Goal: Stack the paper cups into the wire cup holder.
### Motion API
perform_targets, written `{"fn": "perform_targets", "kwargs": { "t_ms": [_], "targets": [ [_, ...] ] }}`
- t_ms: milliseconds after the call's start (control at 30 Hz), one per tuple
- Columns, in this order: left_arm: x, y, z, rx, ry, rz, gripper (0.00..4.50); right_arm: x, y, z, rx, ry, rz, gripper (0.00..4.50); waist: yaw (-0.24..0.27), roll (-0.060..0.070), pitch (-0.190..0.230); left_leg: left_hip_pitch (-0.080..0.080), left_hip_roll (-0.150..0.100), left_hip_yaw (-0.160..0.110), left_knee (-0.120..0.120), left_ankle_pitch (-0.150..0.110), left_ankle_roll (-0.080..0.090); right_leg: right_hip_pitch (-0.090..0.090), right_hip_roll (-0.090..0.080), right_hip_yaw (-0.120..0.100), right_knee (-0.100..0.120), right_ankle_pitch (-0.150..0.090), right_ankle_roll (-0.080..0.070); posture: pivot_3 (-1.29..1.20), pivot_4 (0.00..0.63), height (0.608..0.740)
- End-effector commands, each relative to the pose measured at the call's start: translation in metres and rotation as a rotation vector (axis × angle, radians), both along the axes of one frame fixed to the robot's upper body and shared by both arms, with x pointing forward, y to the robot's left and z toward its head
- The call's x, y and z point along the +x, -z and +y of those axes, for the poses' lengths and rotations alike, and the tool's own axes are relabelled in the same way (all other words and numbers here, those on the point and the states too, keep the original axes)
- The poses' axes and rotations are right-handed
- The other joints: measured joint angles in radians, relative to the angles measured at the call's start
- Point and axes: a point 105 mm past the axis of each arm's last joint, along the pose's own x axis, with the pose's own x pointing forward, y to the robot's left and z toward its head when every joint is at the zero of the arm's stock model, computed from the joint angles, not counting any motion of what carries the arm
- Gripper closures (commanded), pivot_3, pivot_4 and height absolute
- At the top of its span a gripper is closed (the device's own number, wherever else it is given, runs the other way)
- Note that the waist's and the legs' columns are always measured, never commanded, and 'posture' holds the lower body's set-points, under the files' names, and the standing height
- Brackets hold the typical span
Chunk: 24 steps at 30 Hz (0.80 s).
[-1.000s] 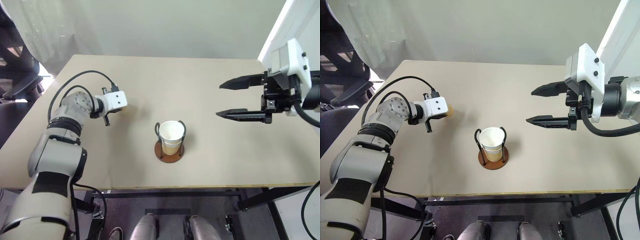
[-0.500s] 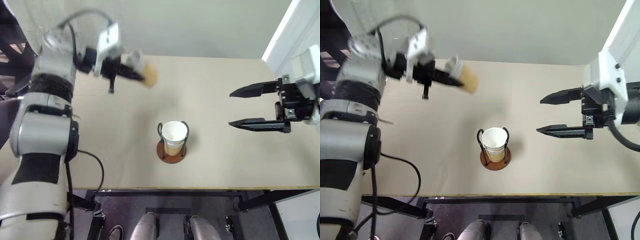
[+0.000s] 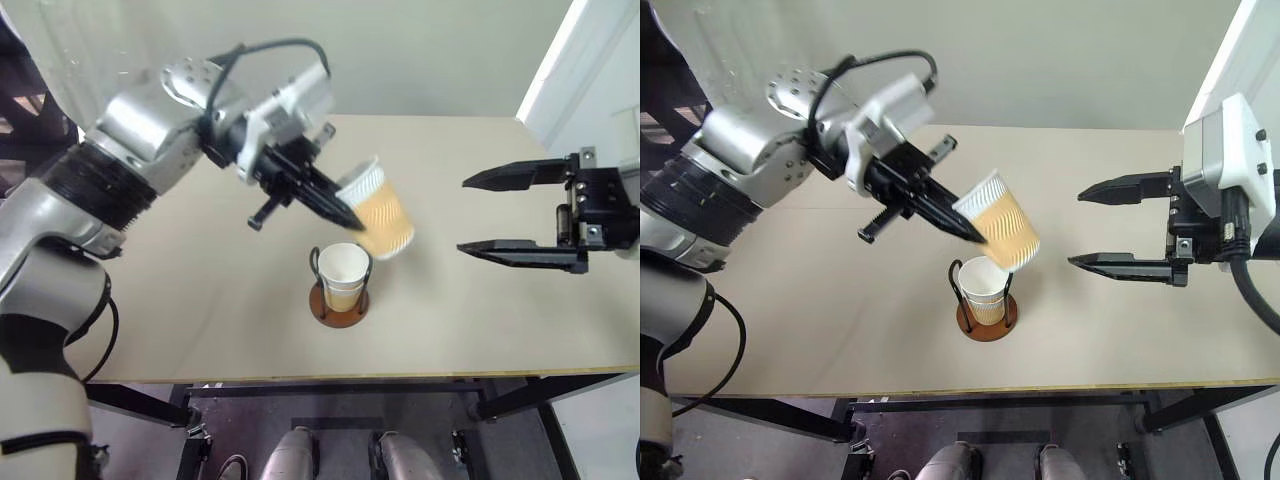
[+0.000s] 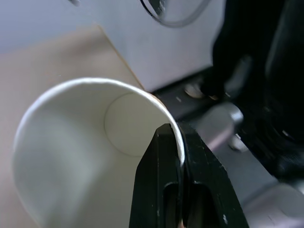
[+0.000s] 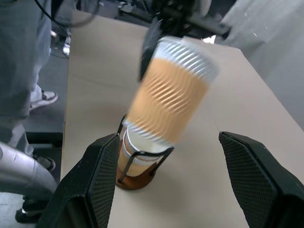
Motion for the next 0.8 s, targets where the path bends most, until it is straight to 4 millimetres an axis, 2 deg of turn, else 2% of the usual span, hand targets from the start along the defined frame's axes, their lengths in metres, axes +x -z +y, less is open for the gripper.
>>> {"fn": "perform_targets", "kwargs": {
  "t_ms": [33, 233, 600, 800],
  "targets": [
    [0.002, -0.004, 0.001, 0.058, 0.045, -0.098, 4.46, -0.012, -0.017, -0.004, 0.020, 0.020, -0.083, 1.08, 0.002, 0.000, 0.000, -0.001, 0.000, -0.001, 0.001, 0.000, 0.000, 0.000, 0.000, 0.001, 0.000, 0.000, 0.000, 0.00, 0.150, 0.740],
    [0.024, 0.009, 0.004, 0.161, 0.036, -0.229, 4.46, -0.024, -0.020, -0.008, 0.027, 0.026, -0.087, 1.08, 0.005, 0.000, 0.000, -0.002, -0.002, -0.002, 0.005, 0.001, 0.001, 0.003, -0.001, 0.002, -0.001, -0.003, -0.004, 0.00, 0.150, 0.740],
    [0.037, 0.021, 0.011, 0.246, 0.023, -0.269, 4.46, -0.023, -0.017, -0.010, 0.024, 0.068, -0.093, 1.08, 0.009, 0.001, 0.000, -0.005, -0.003, -0.002, 0.010, -0.005, 0.004, 0.002, 0.000, 0.001, -0.002, 0.000, 0.007, 0.00, 0.150, 0.740],
    [0.035, 0.022, 0.010, 0.248, 0.035, -0.259, 4.46, -0.022, -0.014, -0.010, 0.020, 0.078, -0.090, 1.08, 0.010, 0.001, 0.000, -0.007, -0.003, -0.002, 0.012, -0.009, 0.006, 0.002, -0.001, 0.002, -0.003, -0.001, 0.009, 0.00, 0.150, 0.740]
  ]
}}
